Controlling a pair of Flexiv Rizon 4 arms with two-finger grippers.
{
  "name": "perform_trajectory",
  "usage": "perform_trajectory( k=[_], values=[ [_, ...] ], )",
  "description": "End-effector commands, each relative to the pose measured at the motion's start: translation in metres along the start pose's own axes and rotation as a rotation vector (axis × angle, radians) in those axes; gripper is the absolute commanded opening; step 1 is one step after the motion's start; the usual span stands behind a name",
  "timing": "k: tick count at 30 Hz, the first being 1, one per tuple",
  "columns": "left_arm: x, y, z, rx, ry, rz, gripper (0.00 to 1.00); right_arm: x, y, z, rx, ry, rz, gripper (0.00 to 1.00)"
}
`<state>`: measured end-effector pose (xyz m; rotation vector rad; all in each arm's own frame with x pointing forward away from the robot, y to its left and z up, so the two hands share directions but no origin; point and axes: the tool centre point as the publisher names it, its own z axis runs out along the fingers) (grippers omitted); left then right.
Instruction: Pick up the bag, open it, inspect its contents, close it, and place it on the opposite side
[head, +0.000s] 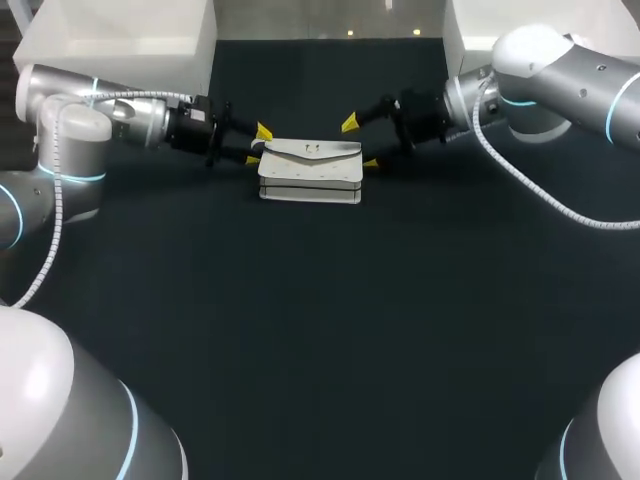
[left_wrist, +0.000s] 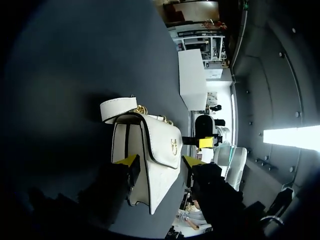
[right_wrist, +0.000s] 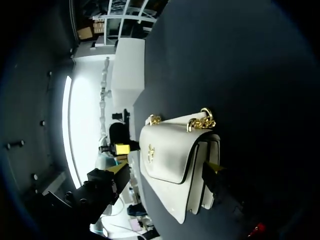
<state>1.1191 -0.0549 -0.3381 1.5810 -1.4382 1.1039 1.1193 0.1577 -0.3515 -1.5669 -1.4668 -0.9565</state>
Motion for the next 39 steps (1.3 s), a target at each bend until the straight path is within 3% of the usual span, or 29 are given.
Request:
perform_trajectory(
  k=[1, 4, 5, 8, 11, 15, 17, 20, 22, 24, 26, 27, 34, 36, 37, 38, 39],
  values=[
    [-0.006, -0.005, 0.005, 0.004, 0.014, -0.012, 0.58, -0.002, 0.007, 0.004, 0.086, 0.007, 0.003, 0.90],
    [-0.007, -0.007, 0.006, 0.010, 0.022, -0.020, 0.55, -0.001, 0.008, 0.006, 0.089, 0.011, 0.006, 0.84],
    [-0.007, -0.007, 0.006, 0.012, 0.023, -0.023, 0.52, -0.001, 0.008, 0.007, 0.090, 0.012, 0.006, 0.75],
    [-0.008, -0.009, 0.007, 0.014, 0.028, -0.034, 0.48, -0.001, 0.008, 0.008, 0.095, 0.014, 0.007, 0.66],
    [-0.010, -0.011, 0.007, 0.012, 0.030, -0.047, 0.39, -0.003, 0.007, 0.009, 0.099, 0.013, 0.010, 0.67],
    [-0.012, -0.012, 0.011, -0.005, 0.031, -0.066, 0.39, -0.006, 0.006, 0.010, 0.101, 0.015, 0.017, 0.72],
    [-0.013, -0.012, 0.012, -0.009, 0.029, -0.071, 0.36, -0.008, 0.005, 0.010, 0.101, 0.017, 0.020, 0.67],
    [-0.015, -0.012, 0.013, -0.014, 0.026, -0.082, 0.20, -0.009, 0.004, 0.010, 0.102, 0.019, 0.022, 0.61],
    [-0.017, -0.012, 0.014, -0.019, 0.024, -0.090, 0.15, -0.010, 0.003, 0.010, 0.103, 0.022, 0.024, 0.50],
    [-0.019, -0.012, 0.016, -0.021, 0.022, -0.096, 0.00, -0.011, 0.002, 0.011, 0.103, 0.026, 0.026, 0.39],
    [-0.021, -0.011, 0.016, -0.023, 0.023, -0.100, 0.00, -0.012, 0.002, 0.012, 0.105, 0.029, 0.028, 0.16],
    [-0.021, -0.011, 0.017, -0.023, 0.023, -0.101, 0.00, -0.012, 0.002, 0.012, 0.105, 0.030, 0.029, 0.00],
    [-0.017, -0.008, 0.014, -0.024, 0.029, -0.085, 0.00, -0.014, 0.000, 0.011, 0.098, 0.047, 0.034, 0.00],
    [-0.014, -0.006, 0.013, -0.025, 0.031, -0.074, 0.45, -0.014, -0.001, 0.010, 0.092, 0.053, 0.036, 0.05],
    [-0.013, -0.006, 0.012, -0.023, 0.031, -0.070, 0.47, -0.013, -0.001, 0.009, 0.089, 0.055, 0.036, 0.41],
    [-0.012, -0.005, 0.012, -0.023, 0.032, -0.066, 0.48, -0.013, -0.001, 0.008, 0.088, 0.057, 0.036, 0.47],
    [-0.012, -0.005, 0.012, -0.023, 0.032, -0.065, 0.46, -0.013, -0.001, 0.008, 0.086, 0.058, 0.036, 0.67]
  ],
)
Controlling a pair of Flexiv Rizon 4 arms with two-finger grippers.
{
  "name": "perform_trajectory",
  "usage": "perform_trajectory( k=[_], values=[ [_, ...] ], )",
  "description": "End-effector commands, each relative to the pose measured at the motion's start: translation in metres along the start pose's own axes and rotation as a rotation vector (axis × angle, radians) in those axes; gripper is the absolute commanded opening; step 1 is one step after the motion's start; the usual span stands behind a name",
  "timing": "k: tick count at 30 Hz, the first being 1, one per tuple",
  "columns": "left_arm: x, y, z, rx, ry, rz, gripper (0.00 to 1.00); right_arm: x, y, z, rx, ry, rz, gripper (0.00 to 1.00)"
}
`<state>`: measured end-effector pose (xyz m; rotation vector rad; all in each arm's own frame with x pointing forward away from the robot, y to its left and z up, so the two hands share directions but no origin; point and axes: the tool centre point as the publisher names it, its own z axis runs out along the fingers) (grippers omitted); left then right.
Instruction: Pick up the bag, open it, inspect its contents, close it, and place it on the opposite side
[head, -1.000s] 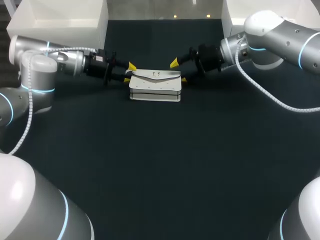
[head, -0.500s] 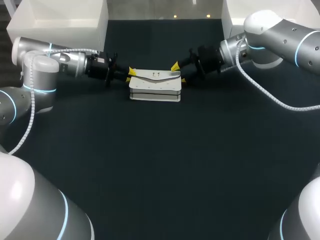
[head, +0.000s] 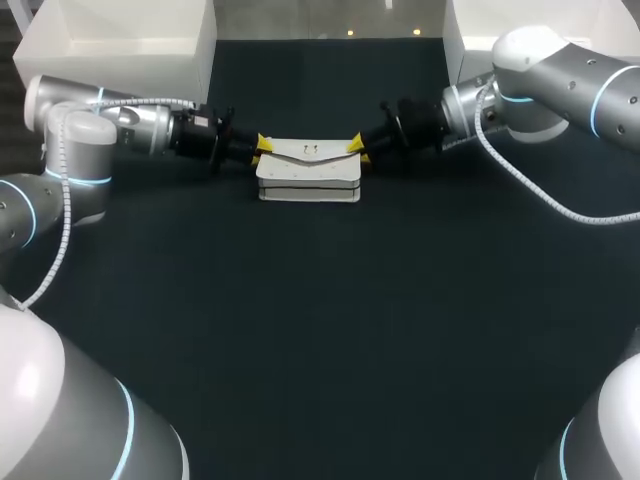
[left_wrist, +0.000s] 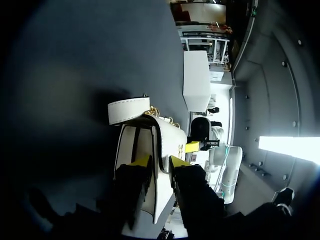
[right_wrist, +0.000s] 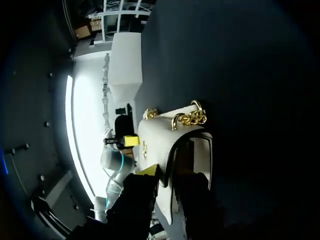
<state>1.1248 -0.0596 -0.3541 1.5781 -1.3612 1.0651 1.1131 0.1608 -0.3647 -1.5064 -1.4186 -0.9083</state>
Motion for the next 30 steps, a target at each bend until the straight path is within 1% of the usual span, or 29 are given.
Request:
perform_trajectory(
  k=[1, 2, 3, 4, 5, 6, 7, 8, 17, 21, 22, 23, 24, 25, 26, 27, 29, 30],
  values=[
    [0.001, -0.001, 0.002, 0.000, 0.001, 0.004, 0.40, -0.001, 0.004, -0.001, 0.017, 0.011, 0.000, 0.75],
    [0.000, -0.001, 0.003, 0.000, 0.000, 0.005, 0.35, -0.001, 0.004, -0.001, 0.016, 0.012, -0.001, 0.73],
    [-0.002, -0.002, 0.004, -0.002, -0.001, -0.001, 0.17, -0.001, 0.004, -0.001, 0.015, 0.013, -0.001, 0.65],
    [-0.003, -0.002, 0.005, -0.002, -0.001, -0.005, 0.09, -0.001, 0.004, 0.000, 0.014, 0.014, -0.001, 0.61],
    [-0.004, -0.002, 0.006, -0.003, -0.001, -0.008, 0.03, -0.001, 0.004, 0.000, 0.014, 0.014, -0.001, 0.53],
    [-0.006, -0.003, 0.007, -0.003, -0.002, -0.012, 0.00, -0.001, 0.004, 0.001, 0.012, 0.014, 0.001, 0.42],
    [-0.006, -0.003, 0.008, -0.003, -0.001, -0.014, 0.00, -0.002, 0.004, 0.002, 0.011, 0.015, 0.003, 0.18],
    [-0.007, -0.002, 0.008, -0.003, -0.002, -0.015, 0.00, -0.002, 0.004, 0.002, 0.010, 0.016, 0.004, 0.00],
    [-0.007, 0.001, 0.008, 0.007, 0.004, -0.014, 0.00, -0.003, 0.000, 0.003, 0.011, 0.023, 0.004, 0.00],
    [-0.004, 0.003, 0.006, 0.007, 0.006, -0.009, 0.00, -0.001, -0.003, 0.003, 0.013, 0.023, -0.001, 0.00],
    [-0.003, 0.004, 0.005, 0.008, 0.007, -0.006, 0.35, -0.001, -0.003, 0.002, 0.014, 0.021, 0.002, 0.00],
    [-0.001, 0.006, 0.004, 0.008, 0.009, -0.002, 0.60, 0.000, -0.003, 0.001, 0.011, 0.012, 0.000, 0.00],
    [0.002, 0.007, 0.002, 0.011, 0.011, 0.005, 0.86, 0.002, -0.004, 0.000, 0.009, 0.011, 0.001, 0.36],
    [0.004, 0.009, 0.000, 0.015, 0.011, 0.010, 0.96, 0.003, -0.005, -0.002, 0.006, 0.008, 0.001, 0.71],
    [0.006, 0.011, -0.002, 0.016, 0.012, 0.012, 0.96, 0.004, -0.006, -0.004, 0.003, 0.003, -0.001, 1.00],
    [0.008, 0.013, -0.004, 0.019, 0.013, 0.017, 0.95, 0.005, -0.006, -0.006, -0.004, -0.002, -0.001, 1.00],
    [0.010, 0.019, -0.008, 0.022, 0.011, 0.018, 0.86, 0.006, -0.008, -0.011, -0.011, -0.012, -0.002, 1.00],
    [0.010, 0.021, -0.010, 0.024, 0.009, 0.019, 0.83, 0.006, -0.009, -0.014, -0.016, -0.024, 0.001, 1.00]
  ],
)
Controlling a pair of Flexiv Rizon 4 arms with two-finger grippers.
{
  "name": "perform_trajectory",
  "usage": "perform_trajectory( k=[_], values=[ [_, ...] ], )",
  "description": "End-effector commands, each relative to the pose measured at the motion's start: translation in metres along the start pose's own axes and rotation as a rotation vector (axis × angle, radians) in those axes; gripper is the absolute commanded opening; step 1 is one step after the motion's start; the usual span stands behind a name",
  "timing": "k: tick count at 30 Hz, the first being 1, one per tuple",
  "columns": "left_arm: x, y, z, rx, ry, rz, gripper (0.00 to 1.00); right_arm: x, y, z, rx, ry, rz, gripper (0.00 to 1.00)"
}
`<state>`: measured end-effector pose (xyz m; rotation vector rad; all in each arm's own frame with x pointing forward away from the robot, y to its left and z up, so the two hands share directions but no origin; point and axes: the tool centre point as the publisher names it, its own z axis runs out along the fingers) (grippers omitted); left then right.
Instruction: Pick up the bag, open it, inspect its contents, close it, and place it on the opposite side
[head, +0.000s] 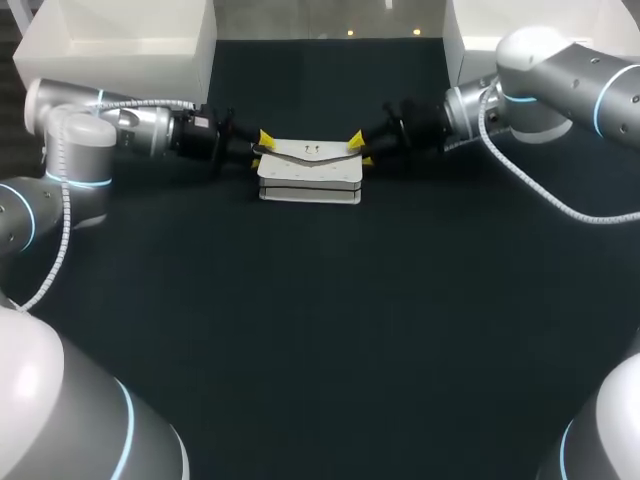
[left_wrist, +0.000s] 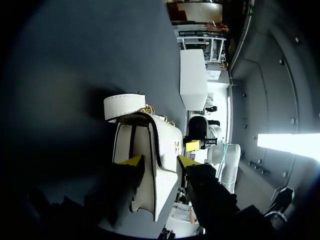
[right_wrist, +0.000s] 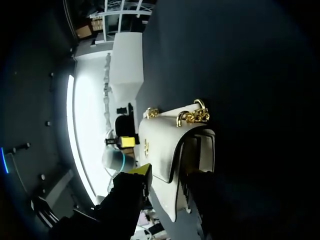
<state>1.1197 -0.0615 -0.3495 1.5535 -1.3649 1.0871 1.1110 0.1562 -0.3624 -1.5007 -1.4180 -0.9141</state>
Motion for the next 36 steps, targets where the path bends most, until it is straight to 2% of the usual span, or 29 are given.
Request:
perform_trajectory(
  k=[1, 2, 4, 6, 7, 11, 18, 24, 29, 30, 31, 32, 36],
  values=[
    [0.006, 0.018, -0.011, 0.026, -0.011, 0.002, 0.82, 0.006, -0.007, -0.011, -0.020, -0.036, 0.004, 1.00],
    [0.006, 0.020, -0.013, 0.028, -0.010, 0.001, 0.82, 0.007, -0.008, -0.013, -0.022, -0.040, 0.004, 1.00],
    [0.006, 0.024, -0.015, 0.030, -0.005, 0.000, 0.74, 0.007, -0.009, -0.017, -0.028, -0.050, 0.005, 1.00],
    [0.007, 0.028, -0.016, 0.029, -0.003, 0.001, 0.53, 0.007, -0.010, -0.021, -0.032, -0.062, 0.005, 1.00],
    [0.008, 0.030, -0.016, 0.029, -0.002, 0.002, 0.48, 0.006, -0.011, -0.023, -0.035, -0.067, 0.006, 1.00],
    [0.008, 0.034, -0.016, 0.013, -0.020, -0.002, 0.37, 0.005, -0.013, -0.032, -0.037, -0.100, 0.009, 1.00],
    [-0.002, 0.032, -0.012, -0.016, -0.049, -0.049, 0.41, 0.002, -0.014, -0.042, -0.036, -0.139, 0.016, 1.00],
    [-0.005, 0.027, -0.008, -0.029, -0.053, -0.066, 0.19, 0.002, -0.015, -0.046, -0.039, -0.153, 0.015, 1.00],
    [-0.009, 0.021, -0.004, -0.046, -0.058, -0.078, 0.19, 0.001, -0.017, -0.050, -0.037, -0.157, 0.011, 1.00],
    [-0.009, 0.020, -0.003, -0.049, -0.056, -0.083, 0.16, 0.001, -0.018, -0.050, -0.037, -0.158, 0.011, 1.00],
    [-0.010, 0.020, -0.002, -0.050, -0.056, -0.084, 0.13, 0.001, -0.018, -0.051, -0.037, -0.159, 0.011, 1.00],
    [-0.010, 0.020, -0.002, -0.050, -0.057, -0.086, 0.00, 0.000, -0.019, -0.052, -0.036, -0.161, 0.012, 1.00],
    [-0.008, 0.020, -0.008, -0.048, -0.052, -0.083, 0.00, -0.001, -0.020, -0.058, -0.040, -0.176, 0.020, 1.00]
  ],
)
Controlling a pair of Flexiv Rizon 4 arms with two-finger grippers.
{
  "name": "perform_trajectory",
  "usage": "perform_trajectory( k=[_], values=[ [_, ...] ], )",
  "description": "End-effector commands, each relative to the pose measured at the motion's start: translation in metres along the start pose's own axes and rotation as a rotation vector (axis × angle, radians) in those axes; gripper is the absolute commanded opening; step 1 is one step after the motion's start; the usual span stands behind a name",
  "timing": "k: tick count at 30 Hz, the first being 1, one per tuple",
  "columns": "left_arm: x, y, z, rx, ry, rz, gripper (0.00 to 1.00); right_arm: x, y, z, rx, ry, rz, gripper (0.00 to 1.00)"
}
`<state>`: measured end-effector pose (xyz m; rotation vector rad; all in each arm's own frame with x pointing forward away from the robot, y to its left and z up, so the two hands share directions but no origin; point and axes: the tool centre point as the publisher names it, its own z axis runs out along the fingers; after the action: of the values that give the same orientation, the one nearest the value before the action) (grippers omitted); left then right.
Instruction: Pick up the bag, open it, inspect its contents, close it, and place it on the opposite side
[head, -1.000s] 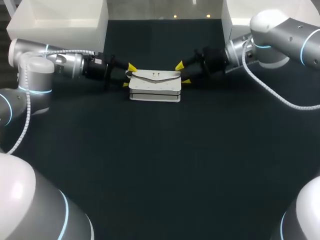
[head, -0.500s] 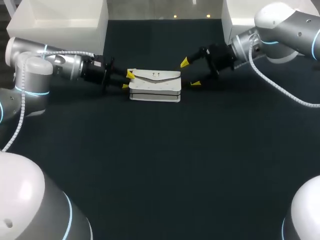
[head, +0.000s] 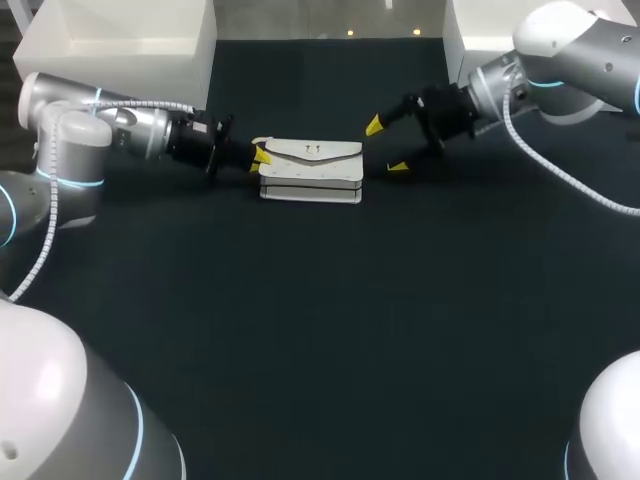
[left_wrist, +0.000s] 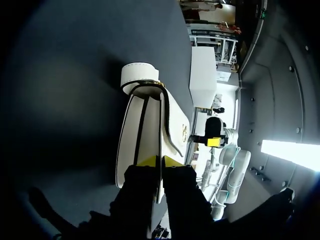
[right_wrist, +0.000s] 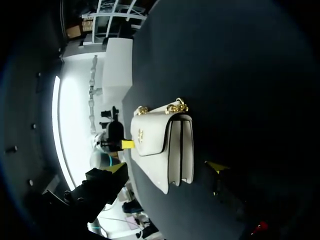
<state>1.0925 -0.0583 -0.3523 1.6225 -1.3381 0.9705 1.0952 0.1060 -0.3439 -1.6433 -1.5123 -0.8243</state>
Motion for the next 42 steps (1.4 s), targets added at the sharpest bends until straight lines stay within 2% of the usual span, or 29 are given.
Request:
perform_trajectory(
  k=[1, 10, 13, 15, 30, 31, 37, 42],
  values=[
    [-0.002, -0.006, -0.006, -0.020, 0.013, 0.005, 0.00, 0.000, -0.002, -0.008, -0.004, -0.017, 0.004, 1.00],
    [-0.005, -0.007, -0.040, -0.007, -0.011, 0.051, 0.00, -0.009, -0.006, -0.041, 0.010, -0.150, -0.021, 1.00],
    [-0.008, -0.012, -0.054, 0.008, -0.041, 0.053, 0.00, -0.012, -0.009, -0.054, 0.034, -0.226, -0.017, 1.00],
    [-0.010, -0.016, -0.065, 0.001, -0.081, 0.060, 0.00, -0.012, -0.009, -0.054, 0.034, -0.226, -0.017, 1.00],
    [-0.010, -0.016, -0.065, 0.001, -0.081, 0.060, 0.00, -0.009, -0.009, -0.050, 0.037, -0.238, -0.032, 1.00],
    [-0.010, -0.016, -0.065, 0.001, -0.081, 0.060, 0.00, -0.009, -0.008, -0.050, 0.005, -0.270, -0.040, 1.00],
    [-0.013, -0.020, -0.099, 0.034, -0.142, 0.155, 0.00, -0.010, -0.011, -0.075, -0.050, -0.382, -0.131, 1.00],
    [-0.020, -0.026, -0.136, 0.075, -0.184, 0.210, 0.00, -0.012, -0.011, -0.098, -0.109, -0.533, -0.202, 1.00]
  ],
)
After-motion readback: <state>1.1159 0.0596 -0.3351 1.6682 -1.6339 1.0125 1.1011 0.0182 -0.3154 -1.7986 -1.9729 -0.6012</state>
